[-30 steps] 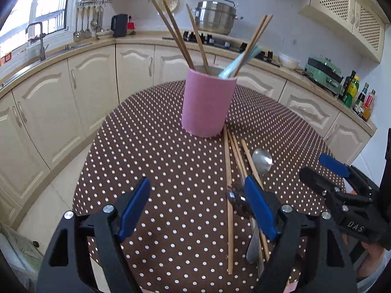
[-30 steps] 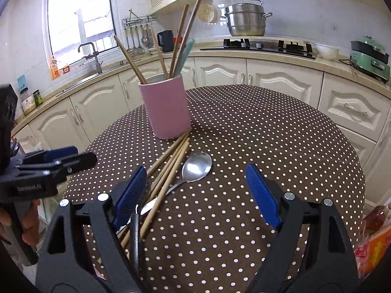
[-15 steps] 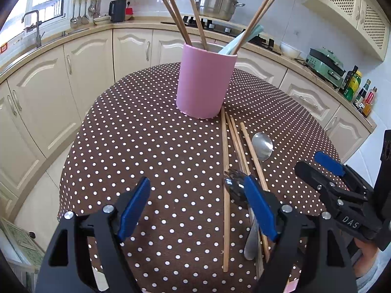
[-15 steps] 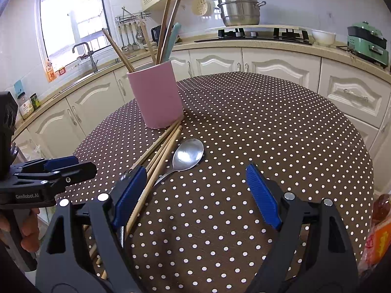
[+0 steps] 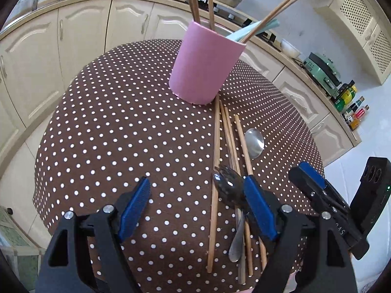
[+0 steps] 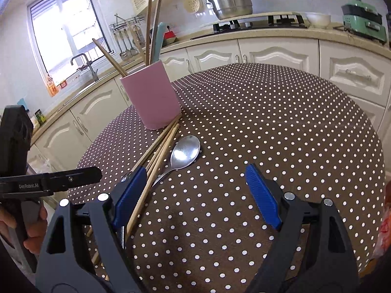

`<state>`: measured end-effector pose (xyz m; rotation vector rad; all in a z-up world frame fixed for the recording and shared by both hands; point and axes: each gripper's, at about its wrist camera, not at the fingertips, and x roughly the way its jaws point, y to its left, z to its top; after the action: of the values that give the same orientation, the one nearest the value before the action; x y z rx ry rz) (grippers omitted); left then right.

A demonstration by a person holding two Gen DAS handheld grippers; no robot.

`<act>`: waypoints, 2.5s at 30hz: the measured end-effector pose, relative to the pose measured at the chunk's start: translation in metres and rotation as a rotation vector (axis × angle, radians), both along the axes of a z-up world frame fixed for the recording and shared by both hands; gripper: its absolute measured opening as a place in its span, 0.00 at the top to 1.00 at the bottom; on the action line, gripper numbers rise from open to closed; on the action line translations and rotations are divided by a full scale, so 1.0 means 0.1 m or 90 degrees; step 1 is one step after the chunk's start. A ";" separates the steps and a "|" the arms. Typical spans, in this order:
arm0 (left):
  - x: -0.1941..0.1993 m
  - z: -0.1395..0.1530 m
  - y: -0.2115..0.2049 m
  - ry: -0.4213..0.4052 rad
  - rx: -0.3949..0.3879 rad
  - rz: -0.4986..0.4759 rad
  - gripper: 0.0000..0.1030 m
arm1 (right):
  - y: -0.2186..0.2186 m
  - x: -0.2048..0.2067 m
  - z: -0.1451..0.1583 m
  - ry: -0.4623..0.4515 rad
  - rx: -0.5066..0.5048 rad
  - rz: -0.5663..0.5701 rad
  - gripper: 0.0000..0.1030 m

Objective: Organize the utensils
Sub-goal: 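Grasp a wooden chopstick from the pile with the left gripper, then grasp a wooden chopstick beside the metal spoon with the right gripper, then lift both held chopsticks and carry them above the pink cup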

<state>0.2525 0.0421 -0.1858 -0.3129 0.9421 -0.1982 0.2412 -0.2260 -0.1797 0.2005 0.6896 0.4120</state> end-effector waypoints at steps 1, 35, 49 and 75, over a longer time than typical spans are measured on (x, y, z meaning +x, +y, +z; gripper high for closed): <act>0.03 0.00 -0.03 0.001 0.014 -0.001 0.25 | -0.01 0.00 0.00 0.003 0.003 0.000 0.20; 0.33 -0.09 -0.24 0.099 0.097 -0.021 0.94 | 0.28 0.39 -0.07 0.137 -0.034 0.063 0.21; 0.11 -0.14 0.08 0.104 0.052 0.015 0.94 | 0.82 0.62 -0.03 0.214 -0.144 0.126 0.67; 0.44 -0.13 0.07 0.124 0.077 -0.007 0.94 | 1.22 0.80 -0.03 0.239 -0.245 0.162 0.95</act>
<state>0.2964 0.0494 -0.1992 -0.2184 1.1428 -0.1213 0.3209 -0.1039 -0.1830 -0.1823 1.1551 0.4809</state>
